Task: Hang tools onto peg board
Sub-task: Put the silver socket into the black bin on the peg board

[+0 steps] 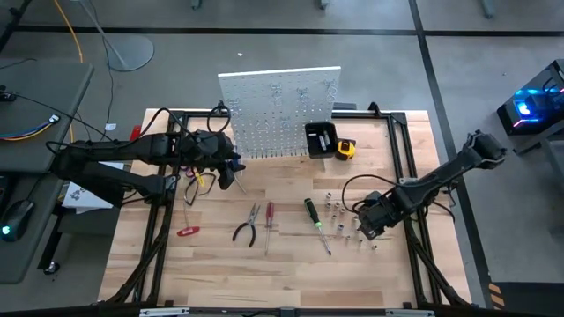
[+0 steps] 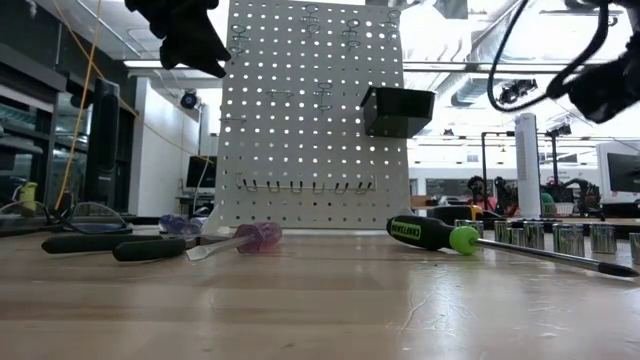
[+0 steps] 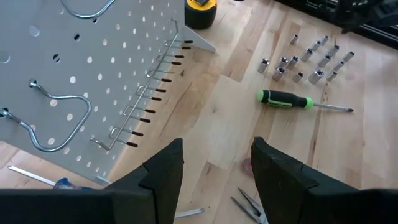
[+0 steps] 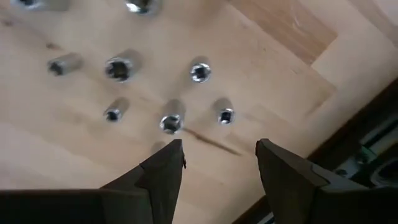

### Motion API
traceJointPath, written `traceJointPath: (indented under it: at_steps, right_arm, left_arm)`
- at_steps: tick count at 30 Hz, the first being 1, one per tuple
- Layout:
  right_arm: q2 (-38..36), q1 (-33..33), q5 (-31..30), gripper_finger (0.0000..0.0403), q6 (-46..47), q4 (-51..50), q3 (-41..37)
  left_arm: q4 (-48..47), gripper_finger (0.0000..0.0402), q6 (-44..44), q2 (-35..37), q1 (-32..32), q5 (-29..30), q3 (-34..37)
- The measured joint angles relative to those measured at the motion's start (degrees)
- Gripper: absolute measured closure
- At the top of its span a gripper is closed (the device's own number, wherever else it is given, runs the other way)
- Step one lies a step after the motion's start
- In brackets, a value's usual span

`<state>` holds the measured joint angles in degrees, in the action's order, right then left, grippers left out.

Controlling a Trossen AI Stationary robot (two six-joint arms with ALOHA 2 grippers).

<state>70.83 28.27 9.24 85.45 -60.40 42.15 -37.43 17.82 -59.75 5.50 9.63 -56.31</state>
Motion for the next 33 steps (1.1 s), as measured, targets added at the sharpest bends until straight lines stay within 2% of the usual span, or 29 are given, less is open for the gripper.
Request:
traceJointPath:
  at_steps: [20, 25, 28, 32, 33]
  right_arm:
    - [0.04, -0.48, 1.24, 0.0212, 12.22, 16.99, -13.52]
    - [-0.11, -0.50, 1.79, 0.0256, 13.88, 18.06, -15.47]
    - [-0.14, -0.50, 2.04, 0.0296, 13.91, 18.62, -15.93]
    - [-0.12, -0.48, 2.45, 0.0370, 12.12, 18.40, -15.51]
    - [-0.06, -0.46, 2.42, 0.0374, 11.05, 18.21, -14.97]
  left_arm:
    - [0.00, 0.0229, 0.04, -0.01, -0.04, 0.07, 0.00]
    - [0.00, 0.0229, 0.04, -0.01, -0.04, 0.08, 0.00]
    - [-0.02, 0.0229, 0.04, 0.00, -0.04, 0.07, 0.00]
    - [-0.02, 0.0229, 0.02, -0.02, -0.04, 0.09, 0.00]
    - [-0.02, 0.0229, 0.02, -0.02, -0.04, 0.07, 0.00]
